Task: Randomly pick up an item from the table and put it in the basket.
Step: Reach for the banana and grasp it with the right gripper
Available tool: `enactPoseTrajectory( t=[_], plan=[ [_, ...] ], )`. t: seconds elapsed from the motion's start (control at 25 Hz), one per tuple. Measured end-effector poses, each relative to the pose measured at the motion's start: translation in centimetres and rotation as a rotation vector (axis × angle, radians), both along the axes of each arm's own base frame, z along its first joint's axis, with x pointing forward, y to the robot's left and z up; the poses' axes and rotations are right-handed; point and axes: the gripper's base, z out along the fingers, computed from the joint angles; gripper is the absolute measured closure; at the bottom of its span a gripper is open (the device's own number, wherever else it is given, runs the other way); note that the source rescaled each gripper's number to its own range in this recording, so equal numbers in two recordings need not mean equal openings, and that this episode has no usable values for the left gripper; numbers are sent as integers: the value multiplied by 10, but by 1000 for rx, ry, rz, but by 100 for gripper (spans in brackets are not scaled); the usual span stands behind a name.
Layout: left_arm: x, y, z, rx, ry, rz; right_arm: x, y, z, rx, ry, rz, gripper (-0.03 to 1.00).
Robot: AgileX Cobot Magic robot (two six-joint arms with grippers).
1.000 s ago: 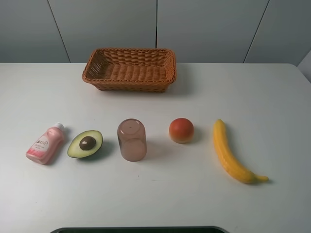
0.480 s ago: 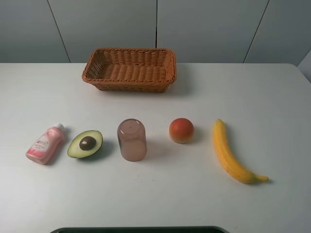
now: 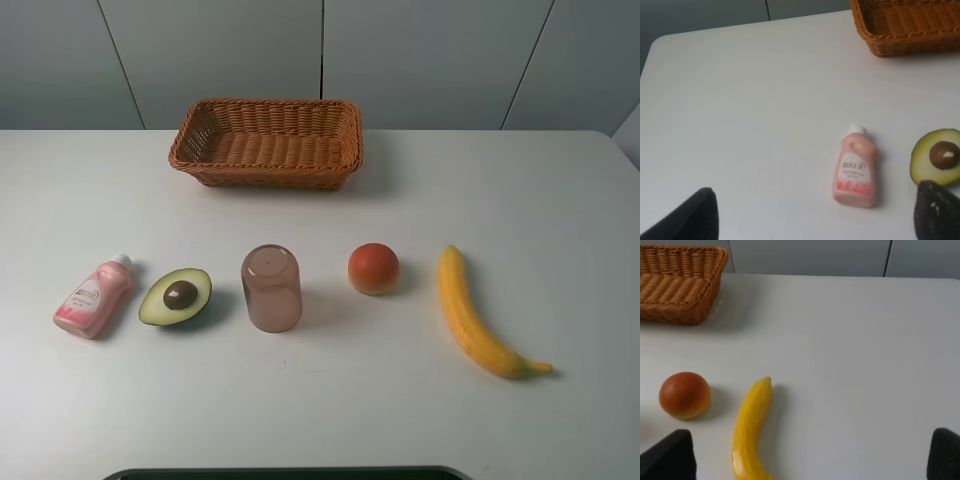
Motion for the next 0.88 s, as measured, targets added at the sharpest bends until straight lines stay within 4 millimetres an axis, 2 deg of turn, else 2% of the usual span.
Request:
enactPoseTrajectory(
  t=[0.24, 0.52, 0.68, 0.88],
  plan=[
    [0, 0, 0, 0, 0, 0, 28, -1, 18, 7, 149, 0, -3],
    [0, 0, 0, 0, 0, 0, 78, -4, 30, -41, 312, 42, -3],
    [0, 0, 0, 0, 0, 0, 111, -2, 26, -27, 384, 82, -3],
    [0, 0, 0, 0, 0, 0, 149, -1, 7, 6, 514, 110, -3]
  ],
)
